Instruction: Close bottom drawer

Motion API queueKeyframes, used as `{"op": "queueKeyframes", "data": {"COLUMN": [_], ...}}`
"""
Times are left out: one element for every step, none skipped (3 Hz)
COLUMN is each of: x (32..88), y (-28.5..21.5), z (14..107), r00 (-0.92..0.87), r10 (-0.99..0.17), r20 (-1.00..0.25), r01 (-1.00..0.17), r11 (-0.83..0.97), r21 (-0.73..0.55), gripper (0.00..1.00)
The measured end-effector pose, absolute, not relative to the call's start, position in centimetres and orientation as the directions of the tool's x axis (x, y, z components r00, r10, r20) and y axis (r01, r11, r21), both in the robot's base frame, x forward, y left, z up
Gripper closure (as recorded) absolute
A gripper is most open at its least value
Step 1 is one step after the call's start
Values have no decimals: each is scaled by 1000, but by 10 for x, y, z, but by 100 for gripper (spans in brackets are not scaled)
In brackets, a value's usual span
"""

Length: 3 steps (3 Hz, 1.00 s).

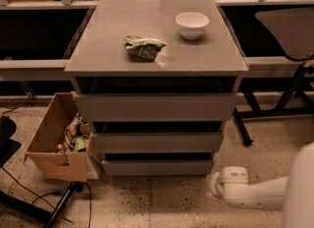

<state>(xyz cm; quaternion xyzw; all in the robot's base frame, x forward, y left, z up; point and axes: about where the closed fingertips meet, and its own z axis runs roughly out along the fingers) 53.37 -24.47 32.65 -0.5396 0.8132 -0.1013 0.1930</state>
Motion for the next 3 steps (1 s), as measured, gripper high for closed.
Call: {"op": "queueKeyframes", "data": {"x": [479, 454, 454], "y": [-262, -266, -266], "z": [390, 416, 416], "r00": [-452, -430, -430], "r10": [-870, -887, -887], "r20": [-196, -169, -169], "r01": [-774, -783, -783], "r11": [492, 460, 460], "r21": [-398, -419, -419], "gripper": [24, 0, 0]}}
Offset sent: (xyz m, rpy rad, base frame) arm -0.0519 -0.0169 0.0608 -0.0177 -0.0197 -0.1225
